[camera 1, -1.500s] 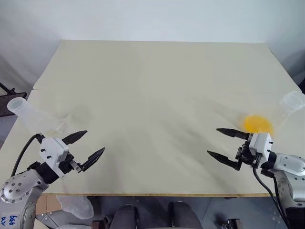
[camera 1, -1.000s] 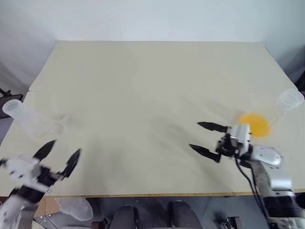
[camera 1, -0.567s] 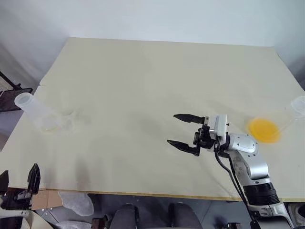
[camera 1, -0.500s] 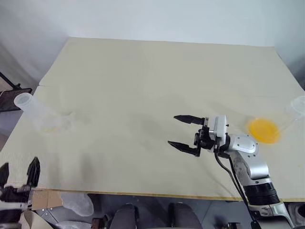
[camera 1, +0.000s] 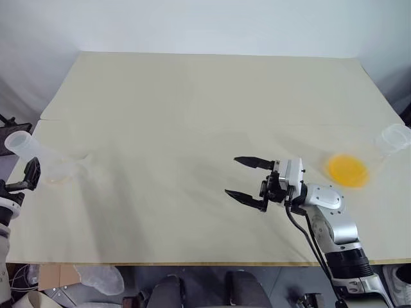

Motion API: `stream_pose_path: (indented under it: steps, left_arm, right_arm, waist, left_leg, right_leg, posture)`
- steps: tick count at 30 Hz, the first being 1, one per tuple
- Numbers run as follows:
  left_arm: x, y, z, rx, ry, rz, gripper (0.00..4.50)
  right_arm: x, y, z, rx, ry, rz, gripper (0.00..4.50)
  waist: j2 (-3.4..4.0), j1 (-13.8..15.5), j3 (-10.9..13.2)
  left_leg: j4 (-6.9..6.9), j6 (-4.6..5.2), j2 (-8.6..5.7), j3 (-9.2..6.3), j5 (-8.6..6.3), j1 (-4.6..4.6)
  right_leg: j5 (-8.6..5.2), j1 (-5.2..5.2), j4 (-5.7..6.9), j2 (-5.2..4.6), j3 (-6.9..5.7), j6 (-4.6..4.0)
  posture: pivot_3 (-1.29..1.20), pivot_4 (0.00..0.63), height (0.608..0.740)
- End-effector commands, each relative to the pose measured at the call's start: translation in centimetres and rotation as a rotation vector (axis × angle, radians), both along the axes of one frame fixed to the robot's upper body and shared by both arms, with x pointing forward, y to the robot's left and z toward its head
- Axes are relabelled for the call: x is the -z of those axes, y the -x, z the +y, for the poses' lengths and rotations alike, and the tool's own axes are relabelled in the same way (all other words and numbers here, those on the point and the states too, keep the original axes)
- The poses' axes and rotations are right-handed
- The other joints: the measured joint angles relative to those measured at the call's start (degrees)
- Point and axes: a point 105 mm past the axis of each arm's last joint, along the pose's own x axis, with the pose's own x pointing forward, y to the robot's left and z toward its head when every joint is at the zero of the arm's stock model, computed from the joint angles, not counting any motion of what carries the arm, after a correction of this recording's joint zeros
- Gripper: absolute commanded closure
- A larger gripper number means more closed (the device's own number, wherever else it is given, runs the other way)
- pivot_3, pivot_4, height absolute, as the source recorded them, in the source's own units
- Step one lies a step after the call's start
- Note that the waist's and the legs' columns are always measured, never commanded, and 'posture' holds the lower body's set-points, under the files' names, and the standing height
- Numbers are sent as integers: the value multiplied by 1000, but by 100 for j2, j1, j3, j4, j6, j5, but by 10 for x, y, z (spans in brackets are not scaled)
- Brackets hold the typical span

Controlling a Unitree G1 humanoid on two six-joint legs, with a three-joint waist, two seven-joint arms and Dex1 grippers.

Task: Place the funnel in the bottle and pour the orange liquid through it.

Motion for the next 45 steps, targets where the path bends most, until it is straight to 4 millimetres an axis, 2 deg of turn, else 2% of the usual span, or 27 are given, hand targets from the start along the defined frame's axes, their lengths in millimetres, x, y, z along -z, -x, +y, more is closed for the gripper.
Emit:
stream_pose_path:
  steps: [1, 9, 19, 22, 26, 27, 30, 33, 34, 38, 42, 45]
  left_arm:
    - [-11, -10, 6, 10, -36, -7, 0]
    - [-17, -38, 4, 102, -57, -1, 0]
    - [-23, -63, 0, 146, -66, -16, 0]
    - [-22, -64, 0, 151, -78, -7, 576]
    - [-24, -62, 0, 156, -90, 0, 1862]
    - [-30, -60, 2, 156, -99, -17, 2046]
    - [-50, -57, -1, 195, -130, -97, 2136]
    - [-85, -54, -12, 272, -239, -195, 2136]
    - [-95, -55, -17, 302, -273, -213, 2136]
    - [-121, -69, -70, 590, -327, -267, 2136]
    - [-102, -96, -170, 1051, -265, -212, 2136]
    - [-85, -105, -231, 1296, -214, -189, 2136]
  right_arm:
    - [-10, 5, 4, -18, -20, -40, 45]
    - [-14, 3, 6, 0, -41, -53, 45]
    - [-14, 2, 8, 23, -56, -64, 45]
    - [-14, 2, 6, 40, -58, -68, 0]
    - [-15, 2, 5, 53, -62, -71, 0]
    - [-15, 1, 5, 58, -63, -73, 0]
    - [-15, 1, 4, 69, -68, -76, 0]
    - [-16, 1, 3, 77, -71, -79, 0]
    - [-16, 1, 2, 81, -72, -82, 0]
    - [-21, 1, -9, 125, -70, -93, 0]
    - [-23, 2, -46, 239, -18, -98, 0]
    - [-21, 9, -71, 313, 36, -97, 0]
  waist:
    - [0, 12, 0]
    - [0, 15, 0]
    - [0, 8, 0]
    - [-1, 7, 0]
    - [-1, 10, 0]
    - [-1, 9, 0]
    - [-1, 8, 0]
    - [-2, 12, 0]
    - [-6, 13, 3]
    - [2, 59, 10]
    - [12, 203, 15]
    - [12, 263, 15]
  left_leg:
    - [2, 0, -1, -1, 0, -2]
    - [6, 0, -3, -6, 0, -5]
    - [9, -2, -4, -6, 1, -7]
    - [10, -2, -4, -5, 1, -7]
    - [10, -2, -3, -7, 1, -7]
    - [11, -2, -3, -7, 1, -7]
    - [15, -2, -3, -7, 1, -7]
    - [17, -2, -3, -7, 1, -8]
    - [18, -2, -2, -7, 1, -8]
    - [71, -4, -9, -49, 2, -60]
    - [98, 6, -22, -58, -2, -63]
    - [102, 13, -27, -54, -4, -66]
  right_leg:
    - [0, 1, -1, -2, -9, 0]
    - [1, 1, 4, -9, -47, 1]
    - [2, -1, 12, -8, -60, 3]
    - [2, -2, 13, -8, -61, 4]
    - [2, -3, 17, -8, -63, 4]
    - [2, -3, 17, -8, -63, 4]
    - [2, -3, 20, -9, -63, 4]
    - [2, -3, 24, -9, -63, 4]
    - [2, -4, 26, -9, -64, 4]
    - [3, -18, 46, -12, -95, 5]
    - [10, 1, 45, -17, -102, 17]
    - [13, 3, 40, -12, -97, 22]
  posture:
    - [0, 150, 740]
    - [0, 150, 740]
    - [0, 150, 740]
    - [0, 150, 740]
    - [0, 150, 740]
    - [0, 150, 740]
    - [0, 150, 740]
    - [0, 150, 740]
    - [0, 150, 740]
    - [0, 150, 740]
    - [0, 150, 740]
    - [0, 150, 740]
